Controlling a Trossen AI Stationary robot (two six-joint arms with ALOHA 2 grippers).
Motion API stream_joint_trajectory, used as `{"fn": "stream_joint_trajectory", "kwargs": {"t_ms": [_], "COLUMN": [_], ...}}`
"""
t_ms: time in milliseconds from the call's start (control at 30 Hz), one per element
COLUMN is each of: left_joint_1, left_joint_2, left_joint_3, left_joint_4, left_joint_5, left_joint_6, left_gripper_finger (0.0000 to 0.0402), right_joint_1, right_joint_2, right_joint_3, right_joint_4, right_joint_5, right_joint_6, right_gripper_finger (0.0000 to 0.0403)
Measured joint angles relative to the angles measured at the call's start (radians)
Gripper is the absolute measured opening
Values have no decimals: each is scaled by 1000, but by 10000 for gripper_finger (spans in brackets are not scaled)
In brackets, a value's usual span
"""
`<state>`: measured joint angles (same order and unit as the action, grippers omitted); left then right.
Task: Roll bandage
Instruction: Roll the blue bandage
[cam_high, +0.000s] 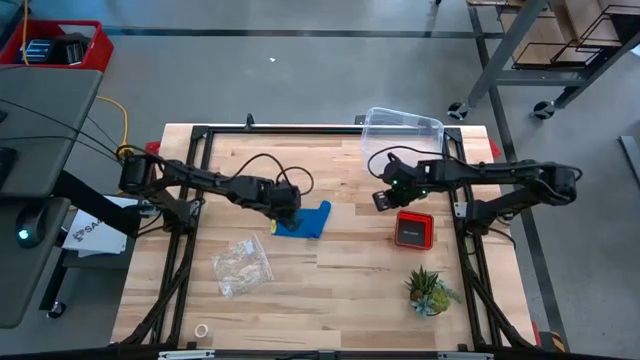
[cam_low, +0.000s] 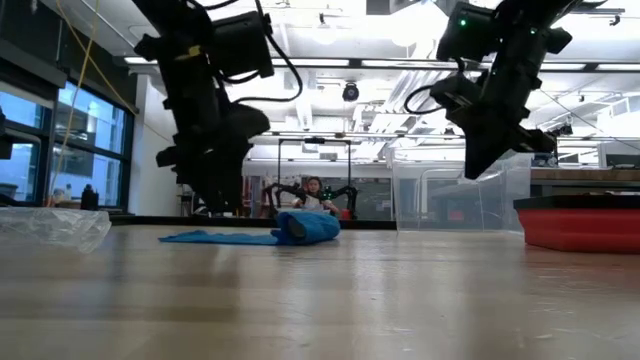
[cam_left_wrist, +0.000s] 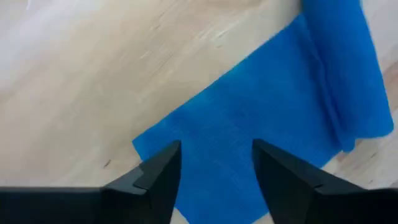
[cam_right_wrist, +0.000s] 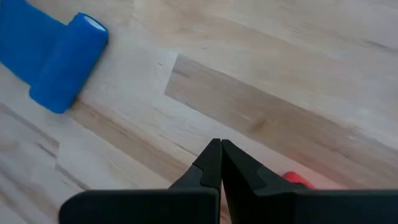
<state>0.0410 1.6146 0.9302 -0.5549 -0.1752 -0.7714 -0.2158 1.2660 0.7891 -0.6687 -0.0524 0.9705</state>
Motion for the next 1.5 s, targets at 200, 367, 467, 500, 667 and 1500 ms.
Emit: {"fn": "stream_joint_trajectory", "kwargs": {"t_ms": [200, 367, 467, 500, 667, 1500], "left_joint_1": [-41, -42, -41, -43, -57, -62], "left_joint_2": [0, 1, -5, -6, -17, -117], "left_joint_3": [-11, -69, -112, -124, -177, -196], "left_joint_4": [-20, 23, 78, 99, 124, -60], "left_joint_5": [-40, -32, 21, 27, 34, -13], "left_joint_6": [133, 209, 217, 218, 243, 249], "left_gripper_finger": [19, 3, 1, 1, 1, 0], "right_joint_1": [86, 164, 180, 182, 191, 269], "right_joint_2": [34, 137, 198, 212, 234, 514], "right_joint_3": [0, 0, 0, 0, 0, 73], "right_joint_4": [146, 329, 465, 504, 585, 792], "right_joint_5": [14, 49, 53, 53, 45, -22], "right_joint_6": [70, 165, 215, 231, 237, 434], "right_gripper_finger": [0, 0, 0, 0, 0, 0]}}
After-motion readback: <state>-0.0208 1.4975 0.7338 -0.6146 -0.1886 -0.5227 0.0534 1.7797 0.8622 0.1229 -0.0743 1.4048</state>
